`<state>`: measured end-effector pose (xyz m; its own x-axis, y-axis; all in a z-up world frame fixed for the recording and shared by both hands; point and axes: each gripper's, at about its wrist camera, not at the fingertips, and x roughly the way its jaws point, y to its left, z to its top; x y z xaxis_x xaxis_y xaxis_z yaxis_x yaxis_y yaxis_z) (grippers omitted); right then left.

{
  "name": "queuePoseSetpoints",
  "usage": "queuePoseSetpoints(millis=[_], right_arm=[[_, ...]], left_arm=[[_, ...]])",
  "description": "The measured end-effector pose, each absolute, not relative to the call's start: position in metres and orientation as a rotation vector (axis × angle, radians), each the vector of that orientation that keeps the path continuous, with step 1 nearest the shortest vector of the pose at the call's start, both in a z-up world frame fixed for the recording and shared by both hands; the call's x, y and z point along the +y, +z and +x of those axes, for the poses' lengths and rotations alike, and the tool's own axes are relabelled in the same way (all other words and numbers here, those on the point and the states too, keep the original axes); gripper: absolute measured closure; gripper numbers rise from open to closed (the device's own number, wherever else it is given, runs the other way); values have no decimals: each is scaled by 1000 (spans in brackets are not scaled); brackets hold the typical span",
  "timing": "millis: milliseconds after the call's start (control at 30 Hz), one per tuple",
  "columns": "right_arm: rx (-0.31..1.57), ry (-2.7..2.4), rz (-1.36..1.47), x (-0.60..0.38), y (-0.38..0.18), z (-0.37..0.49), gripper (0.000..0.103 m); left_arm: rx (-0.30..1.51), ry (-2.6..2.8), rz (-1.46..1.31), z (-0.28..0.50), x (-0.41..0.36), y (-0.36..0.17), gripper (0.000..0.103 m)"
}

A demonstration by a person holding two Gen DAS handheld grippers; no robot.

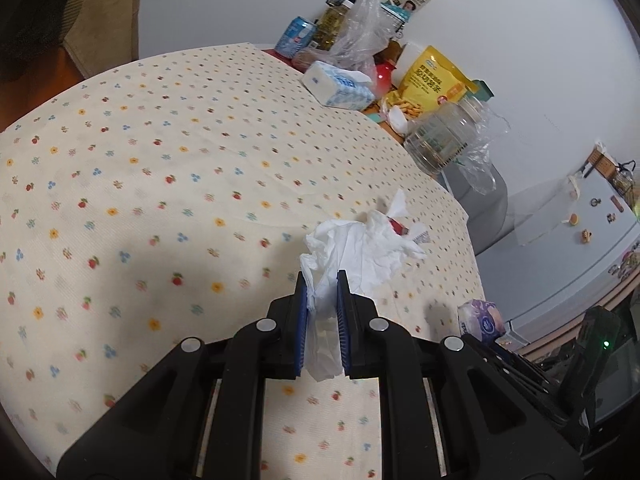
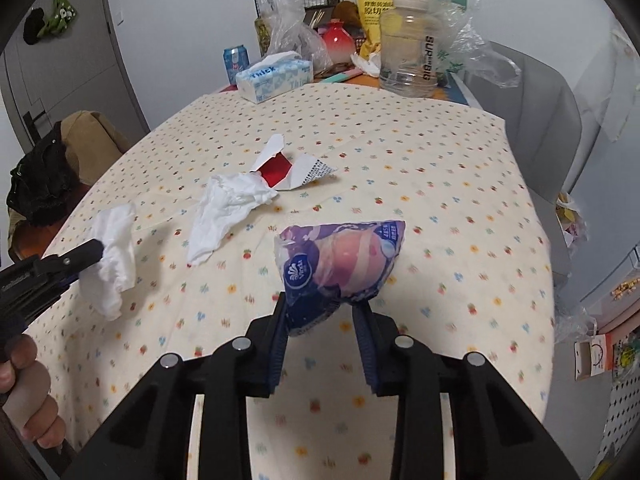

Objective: Collect trash
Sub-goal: 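Grasp the blue tissue pack with the right tool while the left tool holds the tissue, then carry the tissue and tissue pack over the white bin with both tools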

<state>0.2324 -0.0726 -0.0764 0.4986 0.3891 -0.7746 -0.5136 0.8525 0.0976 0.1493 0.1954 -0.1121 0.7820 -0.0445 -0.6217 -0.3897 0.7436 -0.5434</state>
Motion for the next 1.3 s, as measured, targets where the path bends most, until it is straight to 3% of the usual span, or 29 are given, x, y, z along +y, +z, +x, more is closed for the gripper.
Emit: queuePoseSetpoints(millis=[1300], right_arm=[[830, 149, 136, -370, -78, 157, 69]], left_arm=[[818, -200, -374, 215, -85, -95, 89]])
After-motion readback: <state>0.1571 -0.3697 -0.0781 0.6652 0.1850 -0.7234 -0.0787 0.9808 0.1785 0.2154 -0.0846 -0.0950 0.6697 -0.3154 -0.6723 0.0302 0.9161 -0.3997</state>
